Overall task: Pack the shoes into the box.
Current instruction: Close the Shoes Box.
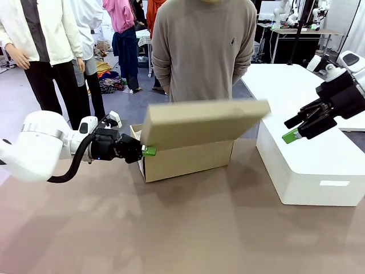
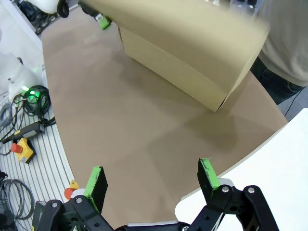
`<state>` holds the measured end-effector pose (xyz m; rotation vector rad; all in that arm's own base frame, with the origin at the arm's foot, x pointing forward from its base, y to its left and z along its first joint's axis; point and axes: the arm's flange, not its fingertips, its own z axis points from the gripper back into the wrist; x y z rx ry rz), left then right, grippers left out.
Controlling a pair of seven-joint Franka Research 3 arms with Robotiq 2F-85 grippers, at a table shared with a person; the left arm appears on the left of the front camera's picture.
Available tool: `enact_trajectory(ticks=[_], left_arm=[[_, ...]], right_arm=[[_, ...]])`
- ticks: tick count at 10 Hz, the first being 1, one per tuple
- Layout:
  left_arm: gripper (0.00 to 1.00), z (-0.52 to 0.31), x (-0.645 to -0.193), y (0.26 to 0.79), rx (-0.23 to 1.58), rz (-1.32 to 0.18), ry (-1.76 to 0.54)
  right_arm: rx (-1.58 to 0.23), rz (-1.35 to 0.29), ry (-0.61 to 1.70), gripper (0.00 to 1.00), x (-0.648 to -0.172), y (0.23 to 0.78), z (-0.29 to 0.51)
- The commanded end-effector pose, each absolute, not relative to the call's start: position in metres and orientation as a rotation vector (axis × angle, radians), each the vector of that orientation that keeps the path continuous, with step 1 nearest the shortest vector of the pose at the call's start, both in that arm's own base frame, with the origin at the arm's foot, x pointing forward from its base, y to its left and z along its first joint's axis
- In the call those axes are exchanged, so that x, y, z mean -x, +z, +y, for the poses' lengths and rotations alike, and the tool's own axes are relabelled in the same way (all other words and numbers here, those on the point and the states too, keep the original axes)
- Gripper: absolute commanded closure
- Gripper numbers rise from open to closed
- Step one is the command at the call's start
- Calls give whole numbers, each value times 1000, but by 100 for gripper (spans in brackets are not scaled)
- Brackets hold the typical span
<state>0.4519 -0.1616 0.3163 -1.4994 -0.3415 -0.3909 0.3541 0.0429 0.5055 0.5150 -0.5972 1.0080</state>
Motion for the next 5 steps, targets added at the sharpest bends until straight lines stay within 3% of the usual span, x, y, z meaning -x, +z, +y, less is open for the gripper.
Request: enact_trajectory(ticks=[1,3,5], left_arm=[[100,-162,-454,338,1462,-461,-376],[100,-155,-458,355,1310,-597,-398],[100,-147,-460,376,1024,-701,-466]], right_arm=[[-537,-626,1025,0,-357,505,43],[-537,-626,1025,0,-357,505,43],[-537,-626,1025,0,-357,505,43]])
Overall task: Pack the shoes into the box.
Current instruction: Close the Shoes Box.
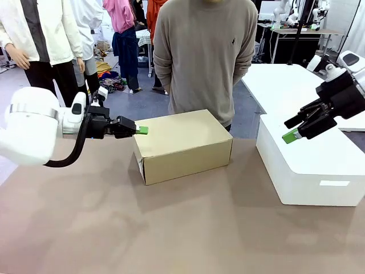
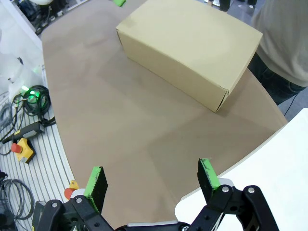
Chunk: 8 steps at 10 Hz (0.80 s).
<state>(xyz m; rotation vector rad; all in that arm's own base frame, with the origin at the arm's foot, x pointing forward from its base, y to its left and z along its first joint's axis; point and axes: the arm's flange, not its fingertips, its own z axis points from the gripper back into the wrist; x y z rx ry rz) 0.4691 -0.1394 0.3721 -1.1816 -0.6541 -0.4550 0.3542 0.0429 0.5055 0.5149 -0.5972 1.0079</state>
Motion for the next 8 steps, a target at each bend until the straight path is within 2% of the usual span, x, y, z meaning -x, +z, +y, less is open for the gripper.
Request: enact_trajectory(ticks=[1,3,6,8], left_arm=[[100,-143,-461,387,909,-708,-482],[100,-140,-466,401,771,-644,-502],[100,-134,-465,413,813,-623,-532],[100,-137,-467,400,762,-671,-518]], right_arm=[[-537,-626,1025,0,-357,505,43],[-537,-626,1025,0,-357,505,43],[-537,-626,1025,0,-357,505,43],[-537,-626,1025,0,-357,505,43]])
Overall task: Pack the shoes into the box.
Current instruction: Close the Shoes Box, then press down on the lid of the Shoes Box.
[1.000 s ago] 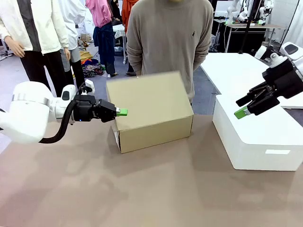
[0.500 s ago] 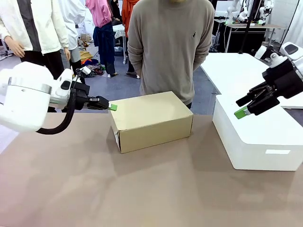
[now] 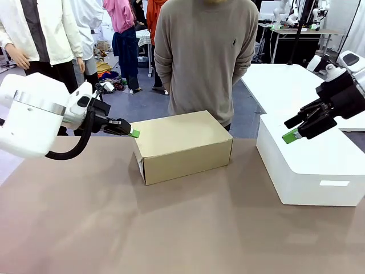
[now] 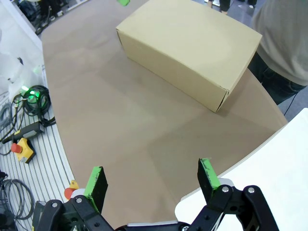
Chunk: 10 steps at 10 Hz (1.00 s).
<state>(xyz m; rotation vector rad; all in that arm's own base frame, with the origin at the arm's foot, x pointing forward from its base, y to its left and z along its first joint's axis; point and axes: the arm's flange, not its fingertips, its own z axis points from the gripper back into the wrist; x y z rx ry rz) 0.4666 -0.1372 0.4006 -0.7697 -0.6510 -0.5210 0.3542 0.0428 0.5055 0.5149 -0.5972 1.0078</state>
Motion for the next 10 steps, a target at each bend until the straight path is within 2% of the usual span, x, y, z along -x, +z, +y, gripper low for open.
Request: enact_trajectory(ticks=[1,10], left_arm=[[100,-137,-467,400,762,-671,-518],[100,-137,-467,400,762,-671,-518]], right_arm=[[-537,-626,1025,0,-357,505,43],[-537,-626,1025,0,-357,505,43]])
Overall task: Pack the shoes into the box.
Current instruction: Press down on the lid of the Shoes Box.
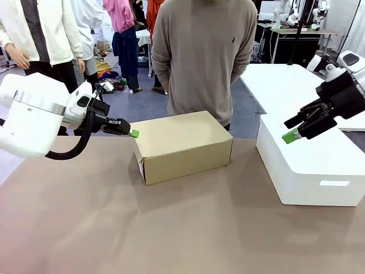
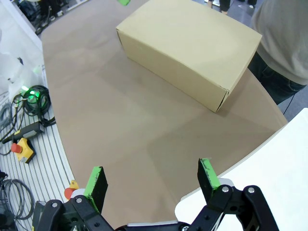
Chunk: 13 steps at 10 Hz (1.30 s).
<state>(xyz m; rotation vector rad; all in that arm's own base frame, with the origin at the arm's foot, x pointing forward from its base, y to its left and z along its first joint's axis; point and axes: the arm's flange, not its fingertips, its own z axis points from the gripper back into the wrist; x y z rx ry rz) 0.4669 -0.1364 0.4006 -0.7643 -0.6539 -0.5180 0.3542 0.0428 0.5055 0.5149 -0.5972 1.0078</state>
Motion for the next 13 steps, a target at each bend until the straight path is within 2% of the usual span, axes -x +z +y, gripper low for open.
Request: enact_trajectory(ticks=[1,2,4,5,7,9,10,13], left_arm=[[100,-137,-467,400,762,-671,-518],[100,-136,-467,401,764,-654,-518],[100,-132,-462,436,715,-659,-672],[92,-130,-461,449,668,-640,-763],[52,-130,-454,469,630,-540,-907],[12,-122,-447,486,507,-490,-1046],[0,-115,-444,495,475,-481,-1087],[0,-98,-427,519,340,-407,-1216]], right_arm=[[-537,-626,1025,0,-357,505,43],[-537,-626,1025,0,-357,505,43],[-537,-626,1025,0,-357,505,43],[-537,-626,1025,0,-357,505,43],[-537,-626,1025,0,-357,505,43],[-537,-626,1025,0,-357,505,43],[-515,-597,1008,0,-354,505,43],[-463,-559,1083,57,-362,552,73]])
